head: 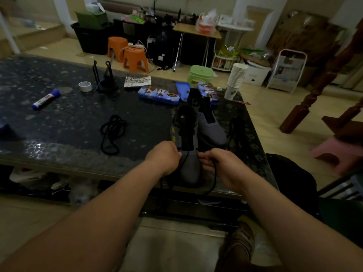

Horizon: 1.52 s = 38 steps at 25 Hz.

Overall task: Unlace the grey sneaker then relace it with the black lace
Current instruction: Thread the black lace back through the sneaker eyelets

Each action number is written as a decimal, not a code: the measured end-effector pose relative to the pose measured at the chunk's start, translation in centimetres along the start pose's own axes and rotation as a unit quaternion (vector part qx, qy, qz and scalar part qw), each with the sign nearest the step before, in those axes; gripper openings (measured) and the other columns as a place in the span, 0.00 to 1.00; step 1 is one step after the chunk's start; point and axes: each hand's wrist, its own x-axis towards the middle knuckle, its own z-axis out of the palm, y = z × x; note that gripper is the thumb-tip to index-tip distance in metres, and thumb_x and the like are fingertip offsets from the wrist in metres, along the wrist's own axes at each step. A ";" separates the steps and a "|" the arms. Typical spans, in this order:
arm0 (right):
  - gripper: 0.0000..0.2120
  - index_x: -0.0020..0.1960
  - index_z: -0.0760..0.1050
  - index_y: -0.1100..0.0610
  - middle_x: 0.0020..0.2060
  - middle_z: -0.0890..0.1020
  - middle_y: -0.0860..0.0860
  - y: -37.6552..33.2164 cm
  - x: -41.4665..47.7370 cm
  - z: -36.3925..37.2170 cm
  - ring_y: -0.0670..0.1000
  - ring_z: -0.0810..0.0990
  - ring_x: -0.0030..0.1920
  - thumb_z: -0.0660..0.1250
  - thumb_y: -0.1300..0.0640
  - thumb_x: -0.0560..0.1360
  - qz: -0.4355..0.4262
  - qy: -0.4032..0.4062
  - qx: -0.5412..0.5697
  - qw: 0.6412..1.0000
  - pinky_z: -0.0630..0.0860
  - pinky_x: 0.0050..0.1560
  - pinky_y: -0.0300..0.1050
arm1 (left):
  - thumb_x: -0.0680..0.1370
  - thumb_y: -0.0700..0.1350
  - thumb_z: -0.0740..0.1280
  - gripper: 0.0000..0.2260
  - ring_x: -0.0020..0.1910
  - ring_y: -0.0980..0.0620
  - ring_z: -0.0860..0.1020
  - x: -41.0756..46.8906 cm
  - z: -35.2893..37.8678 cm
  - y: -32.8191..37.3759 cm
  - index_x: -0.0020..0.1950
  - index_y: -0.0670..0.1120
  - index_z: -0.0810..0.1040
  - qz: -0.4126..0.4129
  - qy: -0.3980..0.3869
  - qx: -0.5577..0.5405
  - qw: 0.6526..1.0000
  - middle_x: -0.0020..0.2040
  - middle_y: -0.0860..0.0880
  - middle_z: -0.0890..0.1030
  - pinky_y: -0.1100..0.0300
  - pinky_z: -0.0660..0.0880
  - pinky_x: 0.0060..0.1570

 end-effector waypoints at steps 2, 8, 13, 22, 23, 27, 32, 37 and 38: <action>0.09 0.52 0.77 0.60 0.49 0.83 0.56 -0.5 1.2 0.6 0.55 0.82 0.53 0.66 0.53 0.83 -0.022 0.019 -0.077 0.997 0.77 0.58 0.49 | 0.82 0.43 0.66 0.10 0.43 0.41 0.79 -0.2 -0.9 -0.1 0.40 0.47 0.73 -0.022 -0.049 -0.125 0.991 0.40 0.43 0.76 0.44 0.80 0.47; 0.15 0.44 0.77 0.57 0.36 0.80 0.53 -0.8 2.9 1.7 0.52 0.79 0.39 0.71 0.46 0.79 -0.085 0.096 -0.331 0.935 0.78 0.42 0.50 | 0.75 0.46 0.71 0.06 0.40 0.49 0.75 -1.1 -2.9 -1.4 0.41 0.46 0.77 -0.013 -0.209 -0.195 0.958 0.40 0.44 0.77 0.56 0.69 0.41; 0.09 0.34 0.74 0.53 0.40 0.77 0.58 -1.4 1.6 0.2 0.57 0.76 0.43 0.68 0.57 0.72 -0.023 0.004 -0.158 0.987 0.75 0.49 0.57 | 0.82 0.56 0.68 0.16 0.38 0.45 0.77 0.7 0.3 -0.8 0.44 0.44 0.76 0.011 -0.015 0.001 1.000 0.37 0.46 0.77 0.55 0.70 0.37; 0.13 0.52 0.78 0.58 0.50 0.83 0.56 -0.6 2.1 0.3 0.55 0.82 0.51 0.69 0.47 0.81 -0.004 0.032 -0.086 0.996 0.77 0.53 0.50 | 0.78 0.38 0.66 0.07 0.40 0.45 0.78 -0.3 -1.9 -0.8 0.41 0.44 0.72 -0.019 -0.135 -0.188 0.973 0.38 0.44 0.76 0.51 0.76 0.44; 0.16 0.52 0.78 0.60 0.50 0.84 0.59 -0.5 2.4 0.4 0.57 0.83 0.51 0.71 0.46 0.80 -0.016 0.046 -0.129 0.990 0.79 0.53 0.53 | 0.76 0.37 0.65 0.04 0.40 0.47 0.76 -0.7 -2.8 -1.1 0.44 0.44 0.72 -0.018 -0.197 -0.240 0.950 0.38 0.45 0.74 0.52 0.74 0.44; 0.17 0.49 0.79 0.65 0.45 0.84 0.61 -0.4 2.8 1.3 0.60 0.84 0.48 0.73 0.49 0.79 -0.058 0.072 -0.272 0.958 0.81 0.51 0.57 | 0.76 0.44 0.70 0.05 0.45 0.47 0.75 -1.4 -3.0 -1.6 0.47 0.43 0.77 -0.004 -0.209 -0.224 0.952 0.43 0.45 0.77 0.55 0.71 0.46; 0.14 0.38 0.70 0.56 0.46 0.83 0.59 -0.8 1.8 -0.2 0.59 0.82 0.52 0.62 0.65 0.82 -0.011 -0.005 -0.035 0.999 0.77 0.59 0.54 | 0.81 0.57 0.68 0.21 0.53 0.37 0.81 0.3 0.6 -0.8 0.52 0.36 0.80 0.013 0.000 -0.012 1.000 0.53 0.36 0.82 0.47 0.78 0.52; 0.07 0.55 0.77 0.63 0.58 0.84 0.61 0.5 1.6 -0.4 0.58 0.83 0.60 0.63 0.59 0.84 -0.002 0.005 -0.010 1.000 0.77 0.67 0.56 | 0.83 0.55 0.66 0.13 0.52 0.40 0.80 0.8 0.8 -0.2 0.51 0.45 0.80 -0.018 0.034 0.034 0.999 0.52 0.41 0.82 0.51 0.76 0.49; 0.11 0.56 0.78 0.63 0.56 0.85 0.58 0.1 1.8 0.0 0.56 0.84 0.58 0.65 0.54 0.84 -0.006 0.026 -0.045 0.999 0.78 0.64 0.55 | 0.83 0.54 0.66 0.12 0.52 0.40 0.80 0.7 0.8 -0.1 0.49 0.46 0.78 -0.010 0.038 0.036 0.999 0.52 0.43 0.82 0.52 0.76 0.50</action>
